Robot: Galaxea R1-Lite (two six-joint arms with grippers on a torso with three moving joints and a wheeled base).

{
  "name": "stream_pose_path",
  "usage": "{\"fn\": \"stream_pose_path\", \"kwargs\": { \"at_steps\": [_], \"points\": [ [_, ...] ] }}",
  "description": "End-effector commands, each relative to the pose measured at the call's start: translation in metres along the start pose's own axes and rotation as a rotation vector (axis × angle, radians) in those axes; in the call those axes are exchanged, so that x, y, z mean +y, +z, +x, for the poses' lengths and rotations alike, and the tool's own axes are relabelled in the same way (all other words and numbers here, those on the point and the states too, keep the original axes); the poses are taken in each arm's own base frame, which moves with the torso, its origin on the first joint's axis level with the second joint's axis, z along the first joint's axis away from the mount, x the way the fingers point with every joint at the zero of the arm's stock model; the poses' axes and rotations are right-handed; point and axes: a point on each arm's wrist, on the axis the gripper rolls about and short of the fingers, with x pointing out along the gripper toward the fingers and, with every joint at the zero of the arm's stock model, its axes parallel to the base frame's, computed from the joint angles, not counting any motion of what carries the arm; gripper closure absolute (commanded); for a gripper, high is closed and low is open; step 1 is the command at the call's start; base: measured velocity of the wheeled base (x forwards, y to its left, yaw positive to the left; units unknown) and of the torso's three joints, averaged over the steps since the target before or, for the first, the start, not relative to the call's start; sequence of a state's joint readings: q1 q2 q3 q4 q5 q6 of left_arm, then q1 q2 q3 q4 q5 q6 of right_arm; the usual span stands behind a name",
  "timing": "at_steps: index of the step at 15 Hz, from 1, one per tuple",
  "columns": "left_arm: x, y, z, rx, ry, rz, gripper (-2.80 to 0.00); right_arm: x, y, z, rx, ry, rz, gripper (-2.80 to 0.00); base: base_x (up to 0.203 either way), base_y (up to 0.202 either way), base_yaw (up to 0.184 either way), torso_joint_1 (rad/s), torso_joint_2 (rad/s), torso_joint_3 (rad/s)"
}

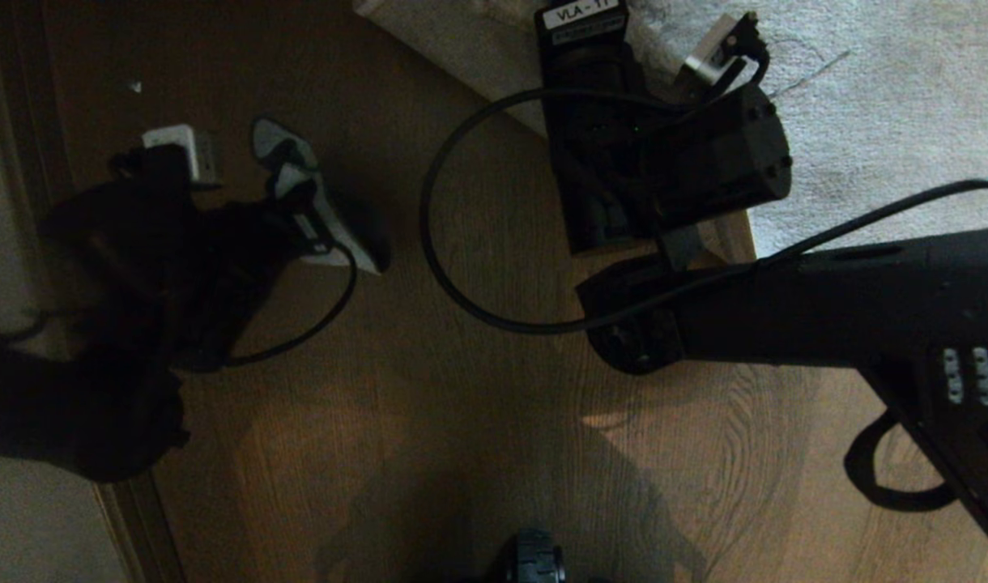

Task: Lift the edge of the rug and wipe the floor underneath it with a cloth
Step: Wipe the floor under the carpet with a rag

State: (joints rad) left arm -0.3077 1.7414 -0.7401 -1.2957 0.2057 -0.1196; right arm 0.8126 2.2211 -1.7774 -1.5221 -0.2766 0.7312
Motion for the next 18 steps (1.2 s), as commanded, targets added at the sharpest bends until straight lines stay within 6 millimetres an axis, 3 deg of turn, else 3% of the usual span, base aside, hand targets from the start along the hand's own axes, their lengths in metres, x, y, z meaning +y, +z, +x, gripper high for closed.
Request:
{"fn": "stream_pose_path", "kwargs": {
  "at_steps": [1, 5, 9, 15, 18],
  "points": [
    [-0.002, 0.012, -0.028, -0.006, -0.017, -0.009, 0.0, 0.004, 0.003, 0.0, -0.034, 0.031, 0.018, 0.0, 0.0, 0.0, 0.0, 0.0, 0.0, 0.0],
    [-0.017, 0.005, -0.067, 0.07, -0.109, -0.019, 0.0, 0.004, 0.004, 0.0, -0.035, 0.032, 0.019, 0.0, 0.0, 0.0, 0.0, 0.0, 0.0, 0.0],
    [-0.026, -0.005, -0.088, 0.135, -0.174, -0.021, 0.0, 0.004, 0.004, 0.0, -0.034, 0.033, 0.02, 0.0, 0.0, 0.0, 0.0, 0.0, 0.0, 0.0],
    [-0.047, -0.014, -0.088, 0.172, -0.251, -0.033, 0.0, 0.003, 0.003, 0.0, -0.032, 0.034, 0.025, 0.0, 0.0, 0.0, 0.0, 0.0, 0.0, 0.0],
    [-0.062, -0.019, -0.076, 0.17, -0.284, -0.044, 0.0, 0.003, 0.003, 0.0, -0.031, 0.033, 0.024, 0.0, 0.0, 0.0, 0.0, 0.0, 0.0, 0.0]
  ]
}}
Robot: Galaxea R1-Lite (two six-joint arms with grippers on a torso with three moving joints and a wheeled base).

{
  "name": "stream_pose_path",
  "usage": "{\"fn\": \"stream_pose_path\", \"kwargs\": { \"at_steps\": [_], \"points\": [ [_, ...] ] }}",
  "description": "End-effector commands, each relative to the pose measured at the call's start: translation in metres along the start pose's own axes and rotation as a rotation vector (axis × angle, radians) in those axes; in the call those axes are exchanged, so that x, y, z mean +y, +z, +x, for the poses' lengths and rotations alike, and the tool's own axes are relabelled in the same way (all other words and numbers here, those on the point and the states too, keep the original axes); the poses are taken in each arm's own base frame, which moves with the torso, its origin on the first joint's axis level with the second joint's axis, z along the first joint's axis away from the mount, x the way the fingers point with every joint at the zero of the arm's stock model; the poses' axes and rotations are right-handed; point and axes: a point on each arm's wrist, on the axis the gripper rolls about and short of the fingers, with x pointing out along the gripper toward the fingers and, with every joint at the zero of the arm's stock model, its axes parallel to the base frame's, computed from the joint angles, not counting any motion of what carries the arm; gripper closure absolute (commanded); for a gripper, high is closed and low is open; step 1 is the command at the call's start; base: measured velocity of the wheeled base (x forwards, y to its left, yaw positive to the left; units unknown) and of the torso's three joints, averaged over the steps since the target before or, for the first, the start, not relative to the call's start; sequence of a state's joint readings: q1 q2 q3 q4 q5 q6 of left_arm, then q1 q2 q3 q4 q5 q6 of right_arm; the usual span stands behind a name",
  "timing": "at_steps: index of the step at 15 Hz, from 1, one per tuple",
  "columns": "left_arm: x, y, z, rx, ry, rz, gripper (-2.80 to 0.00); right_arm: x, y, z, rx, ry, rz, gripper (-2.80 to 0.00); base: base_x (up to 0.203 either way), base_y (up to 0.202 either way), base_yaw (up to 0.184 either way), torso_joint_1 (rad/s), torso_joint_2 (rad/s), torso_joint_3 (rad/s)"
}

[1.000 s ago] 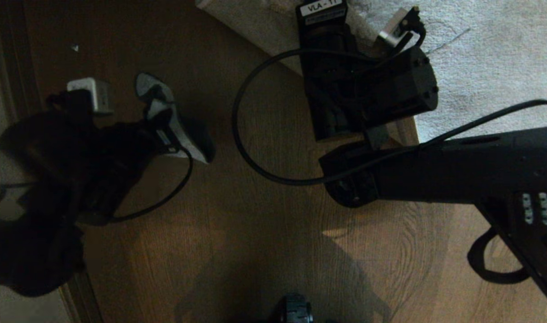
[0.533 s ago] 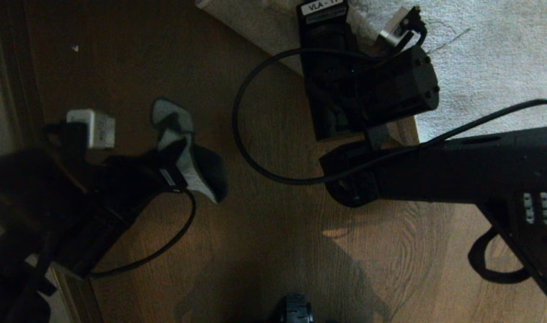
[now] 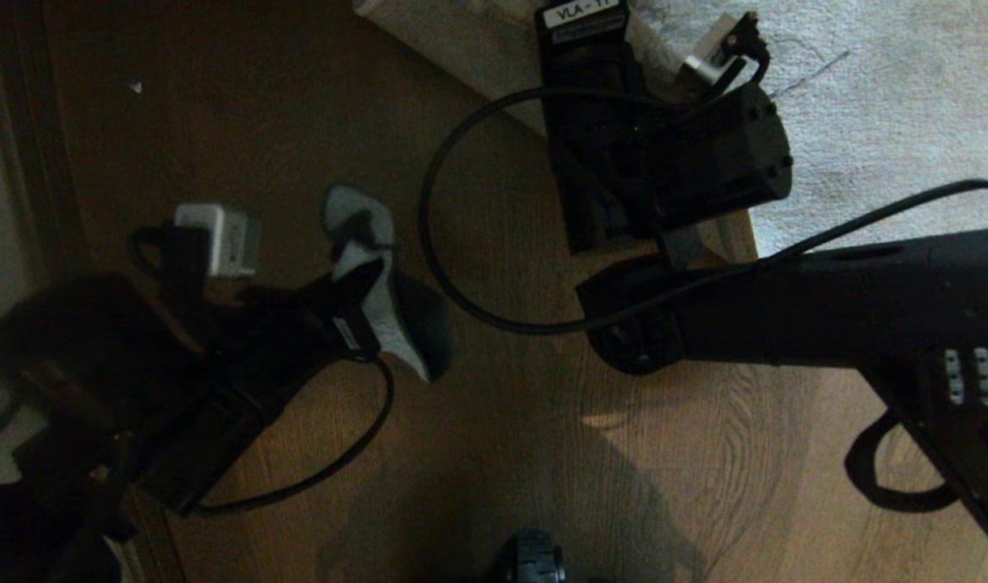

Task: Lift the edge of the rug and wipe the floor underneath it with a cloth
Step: Wipe the floor under the carpet with a rag

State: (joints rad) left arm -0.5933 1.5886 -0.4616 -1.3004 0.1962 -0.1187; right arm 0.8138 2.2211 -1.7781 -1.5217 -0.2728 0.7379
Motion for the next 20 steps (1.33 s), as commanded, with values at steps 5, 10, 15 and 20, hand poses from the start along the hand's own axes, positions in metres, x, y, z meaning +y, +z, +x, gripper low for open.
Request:
{"fn": "stream_pose_path", "kwargs": {
  "at_steps": [5, 10, 15, 20],
  "points": [
    [-0.024, -0.013, 0.046, -0.015, -0.053, -0.018, 0.0, 0.003, 0.004, 0.0, -0.036, 0.032, 0.016, 0.0, 0.0, 0.0, 0.0, 0.0, 0.0, 0.0],
    [-0.045, -0.02, 0.071, -0.037, -0.093, -0.034, 0.0, 0.004, 0.005, 0.001, -0.04, 0.031, 0.012, 0.0, 0.0, 0.0, 0.0, 0.0, 0.0, 0.0],
    [-0.055, -0.035, 0.092, -0.054, -0.11, -0.043, 0.0, 0.003, 0.005, 0.001, -0.041, 0.031, 0.008, 0.0, 0.0, 0.0, 0.0, 0.0, 0.0, 0.0],
    [-0.058, -0.047, 0.111, -0.061, -0.102, -0.044, 0.0, 0.002, 0.005, 0.001, -0.041, 0.03, 0.007, 0.0, 0.0, 0.0, 0.0, 0.0, 0.0, 0.0]
  ]
}}
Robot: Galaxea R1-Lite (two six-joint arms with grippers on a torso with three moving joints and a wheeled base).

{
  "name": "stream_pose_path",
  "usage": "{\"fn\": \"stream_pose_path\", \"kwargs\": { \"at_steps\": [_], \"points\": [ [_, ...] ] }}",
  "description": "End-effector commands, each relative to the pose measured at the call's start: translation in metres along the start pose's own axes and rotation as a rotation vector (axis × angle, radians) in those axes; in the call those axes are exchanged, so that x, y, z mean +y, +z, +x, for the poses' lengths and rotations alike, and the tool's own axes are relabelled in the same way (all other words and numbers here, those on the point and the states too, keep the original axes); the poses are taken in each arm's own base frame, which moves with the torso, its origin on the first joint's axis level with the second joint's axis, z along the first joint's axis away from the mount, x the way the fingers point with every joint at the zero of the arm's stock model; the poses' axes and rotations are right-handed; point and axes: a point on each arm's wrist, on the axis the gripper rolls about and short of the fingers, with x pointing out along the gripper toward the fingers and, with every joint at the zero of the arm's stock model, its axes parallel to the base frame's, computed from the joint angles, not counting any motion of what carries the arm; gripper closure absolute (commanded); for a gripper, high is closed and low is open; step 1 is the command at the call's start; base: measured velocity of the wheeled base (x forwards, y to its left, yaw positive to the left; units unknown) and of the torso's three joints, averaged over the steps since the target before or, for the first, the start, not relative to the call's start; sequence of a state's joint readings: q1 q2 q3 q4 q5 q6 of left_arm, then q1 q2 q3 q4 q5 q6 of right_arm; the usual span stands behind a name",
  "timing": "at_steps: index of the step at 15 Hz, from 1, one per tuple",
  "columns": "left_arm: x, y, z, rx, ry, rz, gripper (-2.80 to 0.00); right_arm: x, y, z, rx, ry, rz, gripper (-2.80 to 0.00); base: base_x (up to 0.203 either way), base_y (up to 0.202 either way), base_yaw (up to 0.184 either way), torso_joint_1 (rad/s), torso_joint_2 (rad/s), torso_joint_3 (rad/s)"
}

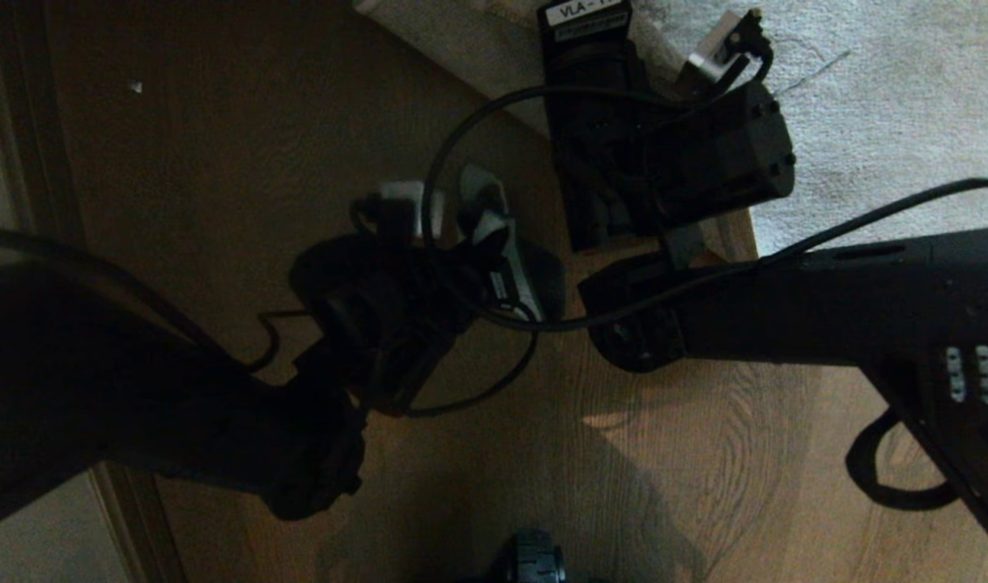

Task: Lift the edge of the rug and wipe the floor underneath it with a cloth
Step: Wipe the floor under the carpet with a rag

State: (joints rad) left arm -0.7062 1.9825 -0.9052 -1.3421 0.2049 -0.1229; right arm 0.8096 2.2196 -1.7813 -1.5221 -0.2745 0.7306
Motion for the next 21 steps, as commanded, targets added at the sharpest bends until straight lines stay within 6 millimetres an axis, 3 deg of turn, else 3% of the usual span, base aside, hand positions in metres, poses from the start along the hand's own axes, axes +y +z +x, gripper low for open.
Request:
{"fn": "stream_pose_path", "kwargs": {
  "at_steps": [1, 4, 10, 21],
  "points": [
    [0.002, -0.013, 0.009, 0.011, 0.011, 0.003, 0.0, 0.002, 0.003, 0.0, -0.035, 0.028, 0.016, 0.0, 0.0, 0.0, 0.0, 0.0, 0.0, 0.0],
    [0.009, -0.011, 0.018, -0.016, 0.031, 0.005, 0.0, 0.002, 0.003, 0.0, -0.035, 0.028, 0.016, 0.0, 0.0, 0.0, 0.0, 0.0, 0.0, 0.0],
    [0.049, 0.0, 0.025, -0.055, 0.13, 0.033, 0.0, 0.003, 0.004, 0.0, -0.036, 0.028, 0.016, 0.0, 0.0, 0.0, 0.0, 0.0, 0.0, 0.0],
    [0.118, 0.042, 0.008, -0.136, 0.315, 0.087, 0.0, 0.007, 0.006, 0.002, -0.042, 0.035, 0.018, 0.0, 0.0, 0.0, 0.0, 0.0, 0.0, 0.0]
  ]
}}
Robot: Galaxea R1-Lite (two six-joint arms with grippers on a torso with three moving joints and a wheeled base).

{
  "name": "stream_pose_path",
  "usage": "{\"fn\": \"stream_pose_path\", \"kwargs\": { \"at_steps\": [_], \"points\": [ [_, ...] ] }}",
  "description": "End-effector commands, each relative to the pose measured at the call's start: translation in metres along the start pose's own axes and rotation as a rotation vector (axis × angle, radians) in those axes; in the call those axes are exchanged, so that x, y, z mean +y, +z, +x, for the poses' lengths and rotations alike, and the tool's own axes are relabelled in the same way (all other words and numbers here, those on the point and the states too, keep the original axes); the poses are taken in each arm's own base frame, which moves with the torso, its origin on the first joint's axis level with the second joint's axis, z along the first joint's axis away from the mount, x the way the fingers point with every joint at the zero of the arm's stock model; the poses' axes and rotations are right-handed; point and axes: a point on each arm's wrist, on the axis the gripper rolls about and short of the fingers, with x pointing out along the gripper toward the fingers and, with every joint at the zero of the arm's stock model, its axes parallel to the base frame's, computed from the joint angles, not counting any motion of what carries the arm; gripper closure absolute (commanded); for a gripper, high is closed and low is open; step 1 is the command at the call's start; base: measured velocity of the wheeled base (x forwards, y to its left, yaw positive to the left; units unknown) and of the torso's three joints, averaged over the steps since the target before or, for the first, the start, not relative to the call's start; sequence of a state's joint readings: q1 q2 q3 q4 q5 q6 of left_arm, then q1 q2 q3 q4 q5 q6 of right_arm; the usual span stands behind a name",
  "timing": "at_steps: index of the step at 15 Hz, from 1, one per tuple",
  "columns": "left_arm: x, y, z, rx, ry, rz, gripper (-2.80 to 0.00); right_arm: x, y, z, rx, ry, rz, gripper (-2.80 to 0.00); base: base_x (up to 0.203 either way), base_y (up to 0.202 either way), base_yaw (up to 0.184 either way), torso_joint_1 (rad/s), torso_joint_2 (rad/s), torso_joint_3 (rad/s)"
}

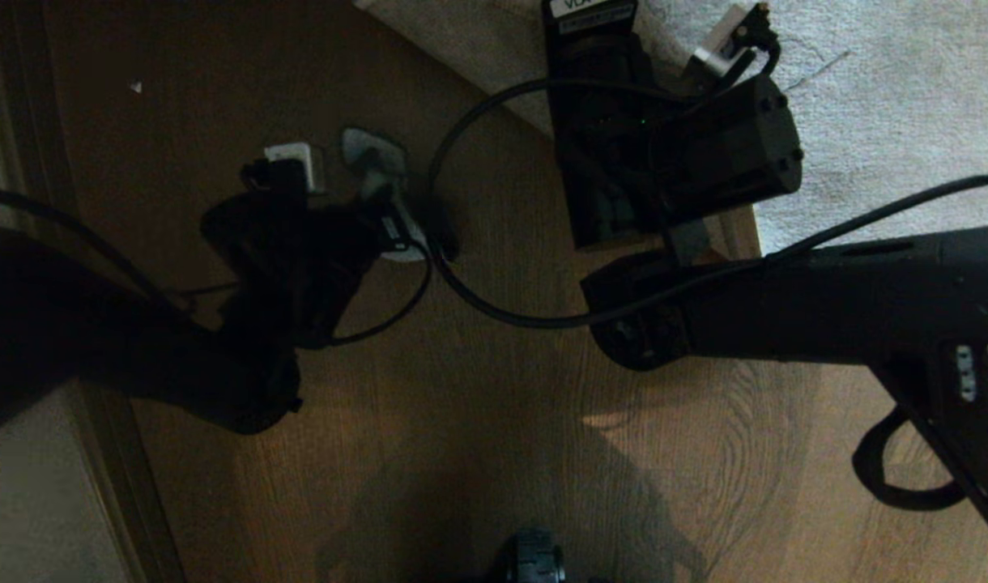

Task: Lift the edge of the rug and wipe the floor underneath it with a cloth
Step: Wipe the floor under the carpet with a rag

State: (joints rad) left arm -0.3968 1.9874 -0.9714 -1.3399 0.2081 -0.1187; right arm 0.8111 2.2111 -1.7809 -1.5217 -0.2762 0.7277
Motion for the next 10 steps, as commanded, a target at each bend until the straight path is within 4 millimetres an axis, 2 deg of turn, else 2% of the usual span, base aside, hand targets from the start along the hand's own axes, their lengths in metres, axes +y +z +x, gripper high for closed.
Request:
{"fn": "stream_pose_path", "kwargs": {
  "at_steps": [1, 5, 10],
  "points": [
    [0.019, 0.013, -0.006, -0.022, 0.047, 0.014, 0.0, 0.005, 0.005, 0.001, -0.039, 0.034, 0.021, 0.0, 0.0, 0.0, 0.0, 0.0, 0.0, 0.0],
    [0.045, 0.023, -0.025, -0.004, 0.115, 0.045, 0.0, 0.01, 0.008, 0.003, -0.045, 0.043, 0.026, 0.0, 0.0, 0.0, 0.0, 0.0, 0.0, 0.0],
    [0.046, 0.029, -0.063, 0.054, 0.112, 0.081, 0.0, 0.019, 0.016, 0.007, -0.06, 0.055, 0.03, 0.0, 0.0, 0.0, 0.0, 0.0, 0.0, 0.0]
  ]
}}
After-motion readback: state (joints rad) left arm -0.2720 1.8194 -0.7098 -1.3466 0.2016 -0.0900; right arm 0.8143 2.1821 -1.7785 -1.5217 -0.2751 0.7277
